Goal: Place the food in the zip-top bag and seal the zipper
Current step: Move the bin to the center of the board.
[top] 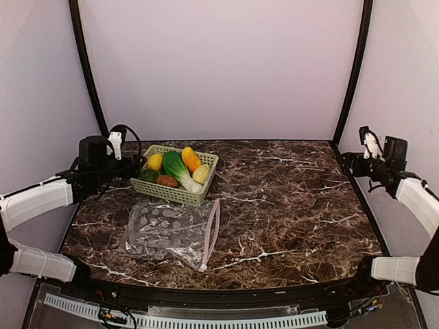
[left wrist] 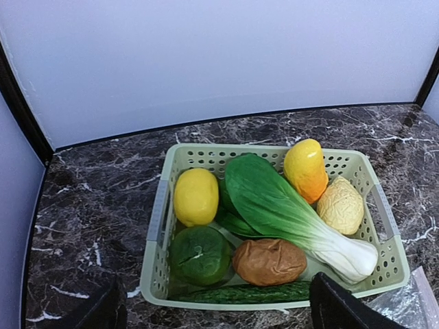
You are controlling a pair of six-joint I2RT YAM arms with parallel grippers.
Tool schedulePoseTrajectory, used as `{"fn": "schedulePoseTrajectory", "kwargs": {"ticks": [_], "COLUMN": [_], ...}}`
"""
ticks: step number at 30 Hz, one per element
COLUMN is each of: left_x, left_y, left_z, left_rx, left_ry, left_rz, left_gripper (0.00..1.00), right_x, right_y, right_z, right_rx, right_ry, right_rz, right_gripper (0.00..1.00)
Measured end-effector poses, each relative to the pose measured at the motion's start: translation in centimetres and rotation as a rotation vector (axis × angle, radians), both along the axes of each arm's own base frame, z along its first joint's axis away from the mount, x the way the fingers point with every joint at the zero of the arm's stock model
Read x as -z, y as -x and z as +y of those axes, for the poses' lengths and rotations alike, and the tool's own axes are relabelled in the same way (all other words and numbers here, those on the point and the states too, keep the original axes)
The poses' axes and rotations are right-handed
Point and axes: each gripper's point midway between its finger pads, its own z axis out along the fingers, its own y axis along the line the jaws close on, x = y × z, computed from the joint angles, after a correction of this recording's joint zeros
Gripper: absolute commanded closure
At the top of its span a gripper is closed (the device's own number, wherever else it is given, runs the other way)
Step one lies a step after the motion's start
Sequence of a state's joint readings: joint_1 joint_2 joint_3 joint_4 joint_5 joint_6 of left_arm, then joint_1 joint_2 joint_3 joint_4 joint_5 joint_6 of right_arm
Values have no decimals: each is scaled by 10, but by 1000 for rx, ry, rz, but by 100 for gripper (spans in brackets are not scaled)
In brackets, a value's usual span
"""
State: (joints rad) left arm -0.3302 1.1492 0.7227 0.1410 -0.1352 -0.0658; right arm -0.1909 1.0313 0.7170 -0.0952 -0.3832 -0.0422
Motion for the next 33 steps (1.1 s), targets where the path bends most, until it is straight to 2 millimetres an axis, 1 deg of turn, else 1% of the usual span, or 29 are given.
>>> {"fn": "schedulePoseTrajectory", "kwargs": {"ticks": [3, 5, 8, 11, 13, 14, 15, 17, 18, 19, 20, 21, 23, 24, 26, 29, 33], "left_x": [5, 5, -1, -15, -27, -32, -38, -42, -42, -38, -29, -19, 3, 14, 33, 51, 65], "left_y": [-7, -11, -18, -23, -30, -35, -41, -51, -55, -59, -60, -59, -54, -51, -48, -49, -62], "left_z": [-14, -25, -45, -68, -87, -96, -105, -122, -131, -139, -146, -152, -162, -169, -180, -196, -213], "left_rx": [43, 68, 107, 148, 172, 182, 191, 204, 209, 211, 212, 216, 228, 239, 254, 272, 274], "left_ry": [29, 47, 67, 70, 61, 58, 59, 57, 54, 47, 35, 18, -15, -33, -61, -92, -95], "left_rz": [45, 70, 95, 89, 92, 97, 103, 124, 139, 155, 182, 211, 274, 306, 361, 414, 464], "left_gripper": [2, 1, 1, 1, 4, 9, 10, 15, 20, 22, 27, 29, 36, 42, 49, 51, 51], "right_x": [2, 1, 3, 6, 10, 12, 14, 17, 17, 17, 16, 16, 16, 17, 18, 20, 21], "right_y": [-2, -2, 2, 9, 13, 15, 17, 20, 22, 25, 27, 30, 34, 36, 39, 42, 46], "right_z": [-2, 1, 15, 31, 41, 44, 48, 55, 60, 63, 67, 71, 78, 81, 85, 91, 97], "right_rx": [8, -26, -128, -236, -303, -326, -359, -411, -440, -466, -490, -511, -549, -564, -587, -617, -647], "right_ry": [14, 36, 62, 58, 47, 42, 35, 28, 24, 20, 21, 19, 22, 25, 28, 39, 49], "right_rz": [3, -16, -34, -38, -26, -18, -5, 9, 14, 15, 12, 10, 7, 6, 10, 10, 8], "right_gripper": [2, 1, 1, 1, 2, 3, 4, 5, 5, 5, 5, 5, 5, 5, 6, 6, 6]}}
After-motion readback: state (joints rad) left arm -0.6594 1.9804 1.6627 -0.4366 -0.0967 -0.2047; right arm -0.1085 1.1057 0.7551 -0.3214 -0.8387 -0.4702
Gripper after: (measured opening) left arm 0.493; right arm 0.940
